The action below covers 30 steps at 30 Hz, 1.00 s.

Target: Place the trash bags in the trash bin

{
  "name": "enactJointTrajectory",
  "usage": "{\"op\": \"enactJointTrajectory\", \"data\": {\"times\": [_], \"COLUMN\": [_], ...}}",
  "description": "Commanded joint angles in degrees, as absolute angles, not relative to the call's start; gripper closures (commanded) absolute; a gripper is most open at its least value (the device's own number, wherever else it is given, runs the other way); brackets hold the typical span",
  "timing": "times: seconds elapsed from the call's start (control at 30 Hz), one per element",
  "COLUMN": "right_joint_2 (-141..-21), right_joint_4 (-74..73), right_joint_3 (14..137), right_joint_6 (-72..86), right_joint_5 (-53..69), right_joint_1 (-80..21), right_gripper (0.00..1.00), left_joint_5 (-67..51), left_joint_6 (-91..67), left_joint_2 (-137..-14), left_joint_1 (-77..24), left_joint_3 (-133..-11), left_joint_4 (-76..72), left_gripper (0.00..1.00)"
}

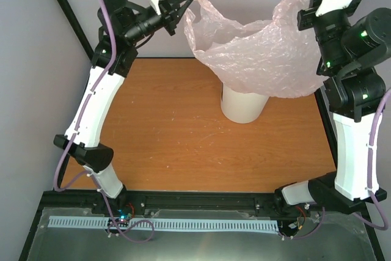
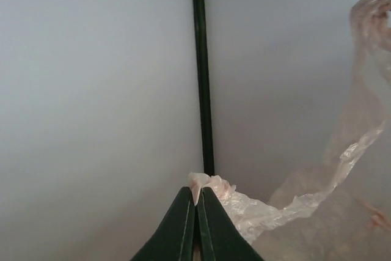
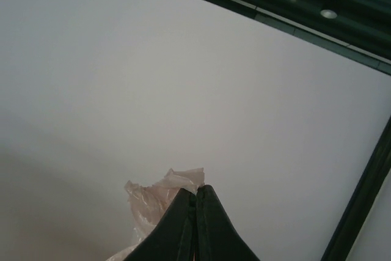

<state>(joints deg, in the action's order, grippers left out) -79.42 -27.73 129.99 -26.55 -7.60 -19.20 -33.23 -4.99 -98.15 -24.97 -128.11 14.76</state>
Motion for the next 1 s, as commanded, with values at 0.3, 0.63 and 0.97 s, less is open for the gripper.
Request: {"op": "enactJointTrajectory", "data": {"times": [0.3,0.63,0.97], "right_joint_2": [-88.04,-93.31,-94.47], "right_joint_4": [-25.81,-23.62,-24.26], "right_joint_3": [134.16,139.69,139.68], "right_joint_6": [-23.45,-24.13,-23.55], "right_joint_5": [-7.2,-6.77,-5.72], "right_joint_1": [-18.23,-17.75,-17.58], "right_gripper": [0.97,0.97,0.97], "left_joint_5": [-24.87,-19.75,-18.77], "left_joint_6": [-4.1,-0.5,1.17], "left_joint_2": [-109.16,-115.93,-117.42], "left_joint_1": [-25.4,-25.4,-25.4], "left_joint_3": [-135.2,-141.56,-142.14], "left_joint_4": [13.93,12.13,10.46], "left_gripper": [0.99,0.99,0.99]}}
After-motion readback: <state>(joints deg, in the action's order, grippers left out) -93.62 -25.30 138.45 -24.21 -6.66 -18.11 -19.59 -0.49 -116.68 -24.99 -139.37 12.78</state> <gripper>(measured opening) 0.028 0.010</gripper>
